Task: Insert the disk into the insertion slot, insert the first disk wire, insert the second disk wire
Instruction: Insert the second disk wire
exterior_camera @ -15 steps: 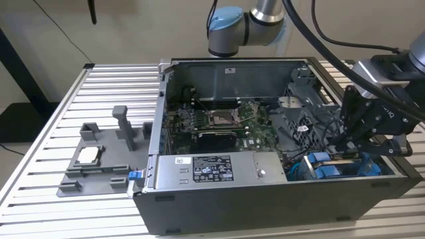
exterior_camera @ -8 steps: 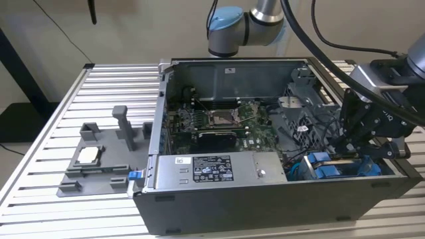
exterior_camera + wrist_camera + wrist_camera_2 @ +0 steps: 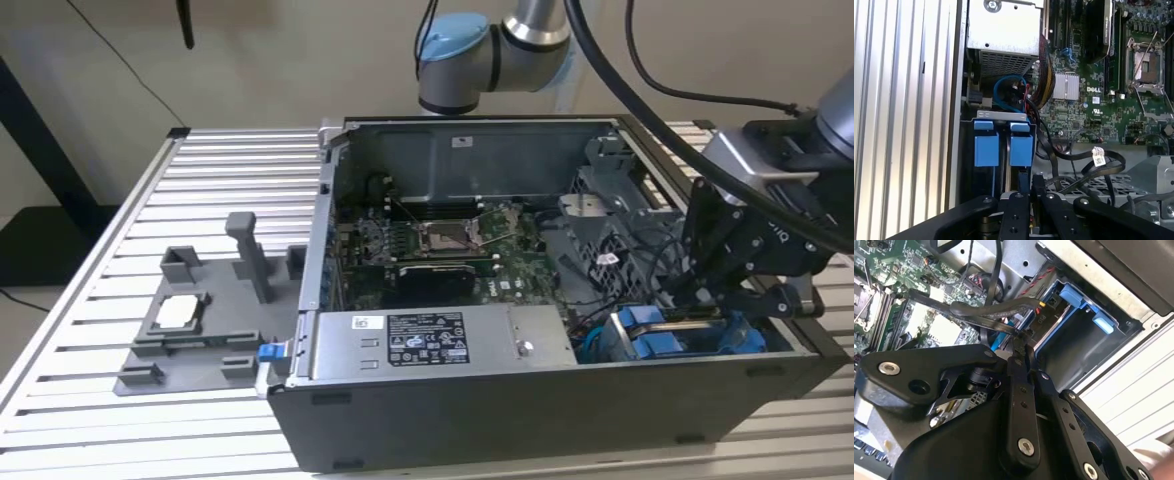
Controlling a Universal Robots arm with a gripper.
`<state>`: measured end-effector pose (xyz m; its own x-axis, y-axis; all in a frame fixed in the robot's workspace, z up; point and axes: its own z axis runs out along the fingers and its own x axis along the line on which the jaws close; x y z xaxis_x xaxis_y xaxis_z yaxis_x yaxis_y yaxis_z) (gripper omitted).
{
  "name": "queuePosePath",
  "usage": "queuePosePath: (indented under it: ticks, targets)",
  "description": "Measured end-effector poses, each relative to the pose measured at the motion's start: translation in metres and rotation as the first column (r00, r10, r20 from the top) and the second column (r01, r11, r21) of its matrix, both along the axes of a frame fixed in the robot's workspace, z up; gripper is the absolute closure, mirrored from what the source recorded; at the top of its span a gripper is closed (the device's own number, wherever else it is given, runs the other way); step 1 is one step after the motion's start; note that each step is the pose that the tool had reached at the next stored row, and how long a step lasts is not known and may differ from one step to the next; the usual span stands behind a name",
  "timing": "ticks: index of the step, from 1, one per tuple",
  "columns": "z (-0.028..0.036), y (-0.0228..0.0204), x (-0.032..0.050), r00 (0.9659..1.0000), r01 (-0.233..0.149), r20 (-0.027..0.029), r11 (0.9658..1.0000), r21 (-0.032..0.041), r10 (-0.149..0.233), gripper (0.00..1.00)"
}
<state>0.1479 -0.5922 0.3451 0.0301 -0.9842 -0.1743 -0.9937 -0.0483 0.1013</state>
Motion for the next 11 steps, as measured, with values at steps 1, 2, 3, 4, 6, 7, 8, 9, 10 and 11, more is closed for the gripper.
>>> queuePosePath:
  ticks: [1, 2, 3, 4, 6, 7, 8, 9, 10, 11]
  targets:
    - [-0.0004, 0.0000, 0.0001, 1.0000, 0.000, 0.0000, 1.0000, 0.0000, 0.000, 0.85]
    - [-0.0008, 0.0000, 0.0002, 1.0000, 0.000, -0.0002, 1.0000, 0.0001, 0.000, 0.85]
    - [-0.0012, 0.0000, 0.0004, 1.0000, 0.000, -0.0005, 1.0000, -0.0001, 0.000, 0.85]
    - [-0.0016, 0.0000, 0.0005, 1.0000, 0.000, -0.0006, 1.0000, -0.0001, 0.000, 0.85]
    - [-0.0023, 0.0000, 0.0008, 1.0000, 0.000, -0.0007, 1.0000, -0.0001, 0.000, 0.85]
    - [-0.0025, 0.0000, 0.0010, 1.0000, 0.000, -0.0007, 1.0000, -0.0001, 0.000, 0.85]
    - [-0.0027, 0.0000, 0.0011, 1.0000, 0.000, -0.0006, 1.0000, -0.0001, 0.000, 0.85]
    - [-0.0030, 0.0000, 0.0012, 1.0000, 0.000, -0.0006, 1.0000, 0.0000, 0.000, 0.85]
    - [-0.0033, 0.0000, 0.0013, 1.0000, 0.000, -0.0006, 1.0000, 0.0000, 0.000, 0.85]
    - [-0.0035, 0.0000, 0.0013, 1.0000, 0.000, -0.0007, 1.0000, 0.0000, 0.000, 0.85]
